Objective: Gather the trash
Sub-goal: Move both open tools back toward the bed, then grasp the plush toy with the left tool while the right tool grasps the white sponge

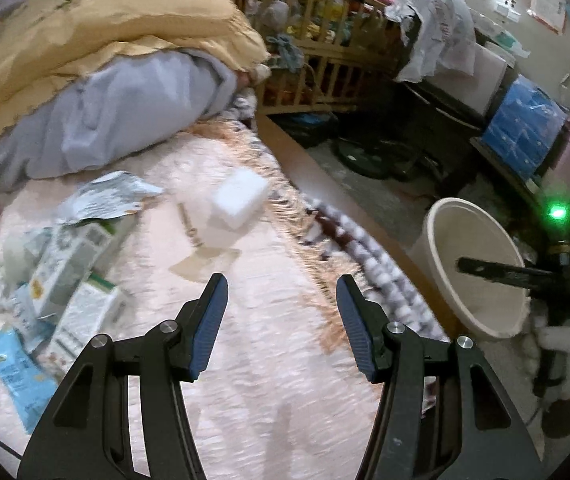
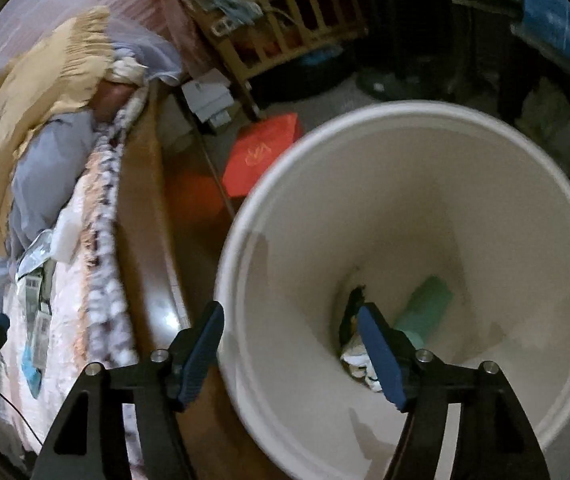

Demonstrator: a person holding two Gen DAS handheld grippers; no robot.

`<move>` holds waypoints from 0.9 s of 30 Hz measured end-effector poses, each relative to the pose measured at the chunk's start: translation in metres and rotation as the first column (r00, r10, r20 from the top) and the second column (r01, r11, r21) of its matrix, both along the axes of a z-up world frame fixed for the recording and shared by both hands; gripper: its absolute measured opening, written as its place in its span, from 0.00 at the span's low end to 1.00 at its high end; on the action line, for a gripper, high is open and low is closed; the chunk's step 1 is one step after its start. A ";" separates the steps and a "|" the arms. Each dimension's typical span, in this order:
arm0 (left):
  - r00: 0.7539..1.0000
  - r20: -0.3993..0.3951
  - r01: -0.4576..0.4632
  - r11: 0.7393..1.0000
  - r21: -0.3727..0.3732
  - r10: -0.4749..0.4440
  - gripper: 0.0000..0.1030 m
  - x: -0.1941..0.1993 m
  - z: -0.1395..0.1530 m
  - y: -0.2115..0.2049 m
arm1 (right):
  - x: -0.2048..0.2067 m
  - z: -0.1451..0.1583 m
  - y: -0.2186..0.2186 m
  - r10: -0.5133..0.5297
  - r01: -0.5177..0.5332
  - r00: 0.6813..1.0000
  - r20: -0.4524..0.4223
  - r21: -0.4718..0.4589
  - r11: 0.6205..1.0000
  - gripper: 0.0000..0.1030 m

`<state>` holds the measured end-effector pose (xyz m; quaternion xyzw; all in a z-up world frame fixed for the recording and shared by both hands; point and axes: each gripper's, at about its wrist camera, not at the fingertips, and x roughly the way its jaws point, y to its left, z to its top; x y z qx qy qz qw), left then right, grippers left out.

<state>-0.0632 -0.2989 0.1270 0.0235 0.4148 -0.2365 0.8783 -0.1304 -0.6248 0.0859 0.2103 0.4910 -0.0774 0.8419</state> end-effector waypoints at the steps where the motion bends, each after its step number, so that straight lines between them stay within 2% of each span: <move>1: 1.000 0.005 -0.008 1.000 0.005 0.008 0.53 -0.001 0.000 0.005 | -0.002 0.008 0.006 0.006 -0.006 1.000 0.018 -0.012 1.000 0.66; 7: 0.997 0.033 -0.072 0.997 0.022 0.071 0.53 -0.009 0.004 0.040 | -0.008 0.054 0.060 0.088 -0.084 0.986 0.141 -0.036 0.996 0.72; 14: 0.988 0.042 -0.147 0.989 0.023 0.146 0.54 -0.016 0.009 0.087 | 0.006 0.077 0.145 0.216 -0.210 0.948 0.233 -0.053 0.976 0.74; 21: 0.972 -0.004 -0.235 0.972 -0.006 0.235 0.56 -0.014 0.008 0.159 | 0.035 0.071 0.225 0.352 -0.346 0.909 0.225 -0.065 0.936 0.76; 27: 0.947 -0.041 -0.318 0.948 0.003 0.317 0.58 -0.010 -0.004 0.222 | 0.064 0.050 0.268 0.426 -0.422 0.888 0.174 -0.056 0.905 0.76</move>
